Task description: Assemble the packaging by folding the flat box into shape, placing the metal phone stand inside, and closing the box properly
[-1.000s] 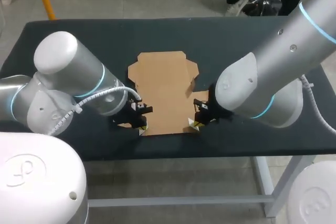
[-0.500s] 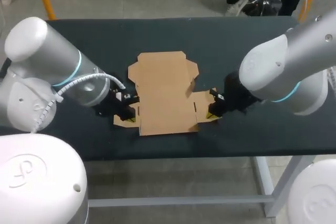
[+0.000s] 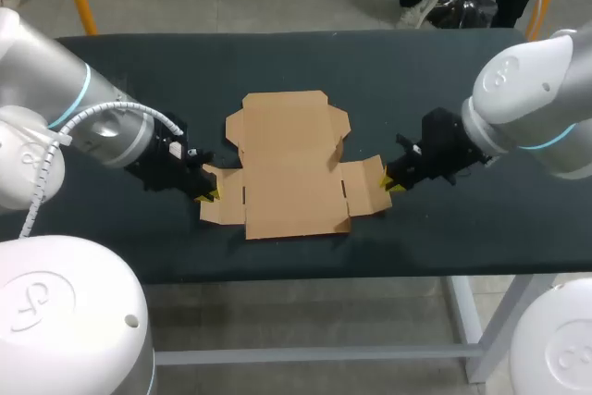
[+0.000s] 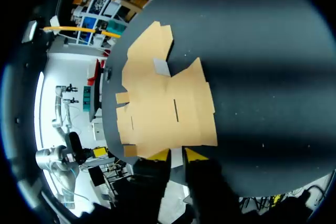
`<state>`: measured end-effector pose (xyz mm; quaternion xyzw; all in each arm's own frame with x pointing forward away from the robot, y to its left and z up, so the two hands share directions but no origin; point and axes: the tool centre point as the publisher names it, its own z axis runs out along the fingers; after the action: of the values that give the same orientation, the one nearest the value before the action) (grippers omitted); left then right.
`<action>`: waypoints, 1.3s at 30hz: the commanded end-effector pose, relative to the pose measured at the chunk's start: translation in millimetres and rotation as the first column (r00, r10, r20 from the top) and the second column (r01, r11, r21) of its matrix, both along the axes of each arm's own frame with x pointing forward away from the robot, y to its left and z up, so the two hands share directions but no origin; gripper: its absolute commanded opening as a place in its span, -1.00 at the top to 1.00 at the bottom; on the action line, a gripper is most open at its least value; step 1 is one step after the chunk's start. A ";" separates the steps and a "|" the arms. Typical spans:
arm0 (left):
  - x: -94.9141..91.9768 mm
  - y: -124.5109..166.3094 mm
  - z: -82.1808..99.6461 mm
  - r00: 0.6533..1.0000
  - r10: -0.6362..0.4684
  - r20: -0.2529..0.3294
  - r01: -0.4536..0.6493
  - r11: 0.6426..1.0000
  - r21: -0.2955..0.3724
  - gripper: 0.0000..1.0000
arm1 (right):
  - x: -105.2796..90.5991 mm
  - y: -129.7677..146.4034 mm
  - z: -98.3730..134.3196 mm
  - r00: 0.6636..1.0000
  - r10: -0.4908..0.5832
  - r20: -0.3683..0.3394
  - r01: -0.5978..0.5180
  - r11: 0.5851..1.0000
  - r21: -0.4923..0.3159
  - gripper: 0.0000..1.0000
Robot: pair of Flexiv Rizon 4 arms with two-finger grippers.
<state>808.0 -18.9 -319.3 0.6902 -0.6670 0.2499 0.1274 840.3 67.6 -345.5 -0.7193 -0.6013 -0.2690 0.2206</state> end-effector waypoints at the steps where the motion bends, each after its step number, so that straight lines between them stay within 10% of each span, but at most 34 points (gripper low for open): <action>1: 5.4 8.9 5.8 1.000 -0.008 -0.010 0.008 1.000 -0.005 -0.85 | 7.0 -11.1 8.1 0.999 0.038 0.012 -0.040 0.962 0.271 -0.87; 16: 37.6 37.8 42.4 0.999 -0.037 0.004 0.037 0.999 -0.003 -1.00 | 39.8 -24.2 32.9 0.998 0.007 0.055 -0.022 0.958 0.286 -1.00; 39: 46.9 37.2 41.6 0.992 -0.130 0.005 0.130 0.991 -0.024 -1.00 | 45.7 -22.3 37.3 0.997 0.008 0.079 -0.029 0.963 0.267 -1.00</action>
<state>843.5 14.8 -276.0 0.6557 -0.6969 0.2559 0.1377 882.6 45.9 -311.1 -0.6700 -0.5745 -0.3668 0.2941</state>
